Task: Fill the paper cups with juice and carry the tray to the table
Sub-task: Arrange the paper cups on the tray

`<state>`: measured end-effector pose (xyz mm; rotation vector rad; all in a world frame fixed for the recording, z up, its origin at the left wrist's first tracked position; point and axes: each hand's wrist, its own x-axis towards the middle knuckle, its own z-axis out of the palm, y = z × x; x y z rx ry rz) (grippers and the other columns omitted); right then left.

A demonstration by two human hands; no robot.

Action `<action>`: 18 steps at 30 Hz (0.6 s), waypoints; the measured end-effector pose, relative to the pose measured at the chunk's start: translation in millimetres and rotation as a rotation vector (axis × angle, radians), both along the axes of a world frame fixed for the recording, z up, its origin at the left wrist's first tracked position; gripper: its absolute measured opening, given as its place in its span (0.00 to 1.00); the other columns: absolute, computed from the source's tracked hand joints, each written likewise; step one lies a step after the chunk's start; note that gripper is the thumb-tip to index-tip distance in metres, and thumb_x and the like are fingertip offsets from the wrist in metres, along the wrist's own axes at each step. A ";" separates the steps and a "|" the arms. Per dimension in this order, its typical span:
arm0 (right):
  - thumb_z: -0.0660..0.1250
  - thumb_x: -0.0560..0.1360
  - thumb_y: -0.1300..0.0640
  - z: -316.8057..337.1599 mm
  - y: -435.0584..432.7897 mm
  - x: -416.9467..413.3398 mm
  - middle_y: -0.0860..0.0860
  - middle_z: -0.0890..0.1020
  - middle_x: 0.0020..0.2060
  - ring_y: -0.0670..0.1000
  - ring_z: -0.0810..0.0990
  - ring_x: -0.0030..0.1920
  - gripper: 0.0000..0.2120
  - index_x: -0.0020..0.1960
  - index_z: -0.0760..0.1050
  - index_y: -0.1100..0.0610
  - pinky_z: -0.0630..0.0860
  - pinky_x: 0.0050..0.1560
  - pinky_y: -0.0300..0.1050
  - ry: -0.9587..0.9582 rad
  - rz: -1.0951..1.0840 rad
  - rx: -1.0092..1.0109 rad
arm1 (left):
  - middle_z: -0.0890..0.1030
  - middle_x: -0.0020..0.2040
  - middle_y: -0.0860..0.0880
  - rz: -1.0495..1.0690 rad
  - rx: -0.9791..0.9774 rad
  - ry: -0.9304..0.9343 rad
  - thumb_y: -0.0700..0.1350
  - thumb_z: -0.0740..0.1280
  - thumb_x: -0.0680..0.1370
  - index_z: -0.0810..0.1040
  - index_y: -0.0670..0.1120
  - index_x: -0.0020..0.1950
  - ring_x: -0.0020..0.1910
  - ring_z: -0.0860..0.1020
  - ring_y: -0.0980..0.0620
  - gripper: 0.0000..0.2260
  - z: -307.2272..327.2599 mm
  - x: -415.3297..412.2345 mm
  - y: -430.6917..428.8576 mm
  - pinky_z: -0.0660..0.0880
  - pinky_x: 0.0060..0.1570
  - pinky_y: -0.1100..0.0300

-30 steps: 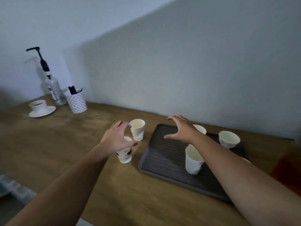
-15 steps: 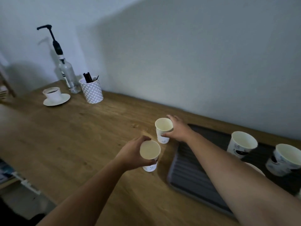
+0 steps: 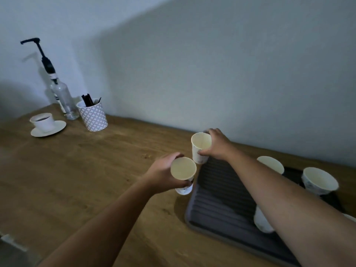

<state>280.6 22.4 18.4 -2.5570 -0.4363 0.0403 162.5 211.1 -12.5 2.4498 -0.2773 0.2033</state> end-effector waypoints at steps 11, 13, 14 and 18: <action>0.77 0.62 0.46 -17.7 -81.5 -4.7 0.55 0.72 0.65 0.55 0.71 0.65 0.39 0.67 0.68 0.57 0.68 0.64 0.49 0.006 -0.166 -0.164 | 0.78 0.59 0.52 -0.147 0.020 0.069 0.61 0.76 0.58 0.73 0.52 0.64 0.58 0.76 0.53 0.37 -22.8 25.3 -73.2 0.71 0.57 0.60; 0.77 0.62 0.45 -22.6 -84.1 -5.4 0.53 0.72 0.66 0.54 0.71 0.66 0.39 0.68 0.68 0.55 0.67 0.66 0.49 -0.004 -0.174 -0.204 | 0.78 0.60 0.52 -0.170 0.020 0.070 0.57 0.79 0.60 0.74 0.50 0.65 0.58 0.75 0.54 0.36 -27.1 25.7 -79.3 0.69 0.57 0.63; 0.76 0.62 0.44 -25.0 -84.4 -6.0 0.52 0.72 0.67 0.54 0.70 0.67 0.39 0.69 0.67 0.54 0.67 0.66 0.50 -0.009 -0.180 -0.227 | 0.77 0.61 0.52 -0.181 0.020 0.068 0.56 0.79 0.60 0.74 0.50 0.65 0.59 0.75 0.54 0.36 -28.6 25.3 -81.8 0.69 0.58 0.62; 0.75 0.63 0.41 -31.5 -84.9 -7.9 0.51 0.70 0.70 0.53 0.69 0.69 0.41 0.71 0.65 0.51 0.65 0.67 0.53 0.008 -0.193 -0.278 | 0.76 0.63 0.53 -0.207 0.045 0.095 0.56 0.79 0.59 0.72 0.51 0.67 0.60 0.74 0.53 0.38 -35.2 24.4 -88.6 0.71 0.59 0.59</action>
